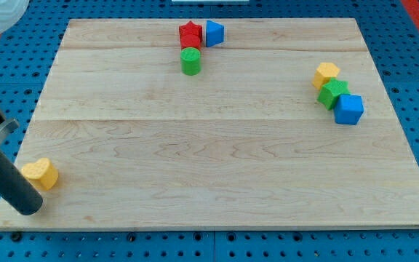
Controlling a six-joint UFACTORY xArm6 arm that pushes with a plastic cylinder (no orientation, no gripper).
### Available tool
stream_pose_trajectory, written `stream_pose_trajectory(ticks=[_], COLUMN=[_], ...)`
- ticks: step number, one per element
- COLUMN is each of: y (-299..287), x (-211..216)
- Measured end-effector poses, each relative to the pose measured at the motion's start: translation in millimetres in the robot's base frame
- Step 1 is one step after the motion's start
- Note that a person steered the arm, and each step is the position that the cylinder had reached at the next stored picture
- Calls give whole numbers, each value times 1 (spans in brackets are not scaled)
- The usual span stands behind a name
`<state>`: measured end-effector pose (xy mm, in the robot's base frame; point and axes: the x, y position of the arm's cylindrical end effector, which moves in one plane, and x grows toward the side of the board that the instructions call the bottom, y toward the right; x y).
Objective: Move the yellow heart to the center left
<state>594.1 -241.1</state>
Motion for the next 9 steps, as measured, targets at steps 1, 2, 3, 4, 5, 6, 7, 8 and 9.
stream_pose_trajectory(ticks=[1, 2, 3, 4, 5, 6, 7, 8, 9], y=[-2, -4, -4, -6, -18, -21, -21, -17, 6], x=[-15, -49, -79, -113, -143, -167, -175, -175, -175])
